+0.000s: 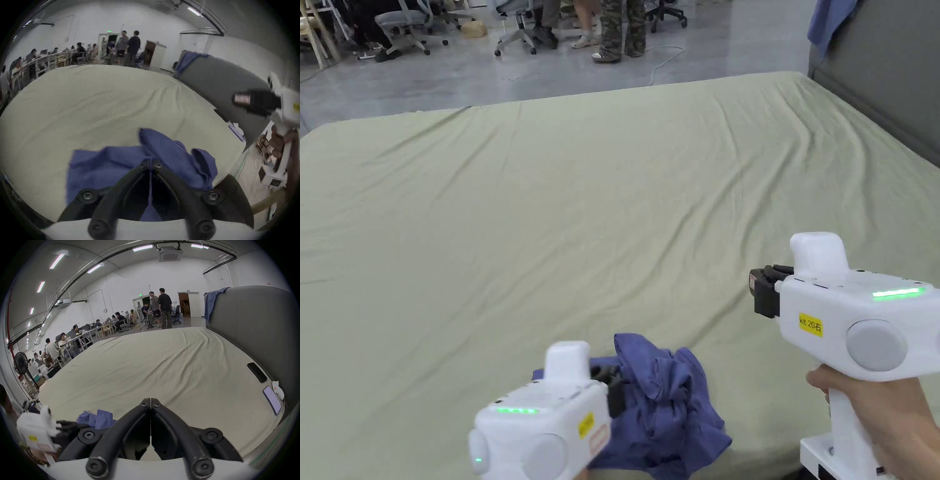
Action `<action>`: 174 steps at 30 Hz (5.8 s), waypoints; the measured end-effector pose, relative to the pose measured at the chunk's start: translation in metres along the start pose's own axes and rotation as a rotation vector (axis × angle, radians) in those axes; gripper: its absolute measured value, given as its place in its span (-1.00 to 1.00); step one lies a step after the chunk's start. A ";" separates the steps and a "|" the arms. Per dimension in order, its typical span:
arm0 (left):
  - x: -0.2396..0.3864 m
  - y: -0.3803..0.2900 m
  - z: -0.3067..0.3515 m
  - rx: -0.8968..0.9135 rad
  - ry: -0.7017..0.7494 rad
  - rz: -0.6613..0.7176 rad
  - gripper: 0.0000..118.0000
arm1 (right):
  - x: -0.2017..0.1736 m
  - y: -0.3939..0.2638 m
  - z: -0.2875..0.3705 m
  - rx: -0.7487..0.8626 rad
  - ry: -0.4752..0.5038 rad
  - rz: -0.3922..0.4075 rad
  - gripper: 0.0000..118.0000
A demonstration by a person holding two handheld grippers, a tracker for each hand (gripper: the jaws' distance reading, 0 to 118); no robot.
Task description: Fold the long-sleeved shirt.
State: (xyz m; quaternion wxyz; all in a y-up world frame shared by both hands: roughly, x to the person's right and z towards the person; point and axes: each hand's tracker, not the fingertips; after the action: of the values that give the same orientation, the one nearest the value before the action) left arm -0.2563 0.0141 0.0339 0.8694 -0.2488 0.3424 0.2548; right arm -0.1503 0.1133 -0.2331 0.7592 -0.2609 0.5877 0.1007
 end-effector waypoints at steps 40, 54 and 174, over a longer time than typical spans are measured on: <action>-0.183 0.006 0.008 -0.285 -0.243 0.445 1.00 | 0.020 -0.084 -0.100 -0.648 0.239 -0.338 -1.00; -0.148 0.006 -0.038 -0.358 -0.299 0.333 -0.80 | 0.018 -0.087 -0.107 -0.647 0.237 -0.325 -1.00; -0.079 0.058 0.108 0.618 0.426 -0.174 1.00 | -0.017 -0.025 0.019 0.456 -0.260 0.156 1.00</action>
State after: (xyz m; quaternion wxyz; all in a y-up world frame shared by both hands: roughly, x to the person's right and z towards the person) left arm -0.2914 0.1017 0.1454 0.8312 -0.0507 0.5537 0.0074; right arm -0.1283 0.1045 -0.2070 0.8572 -0.0221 0.5114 0.0569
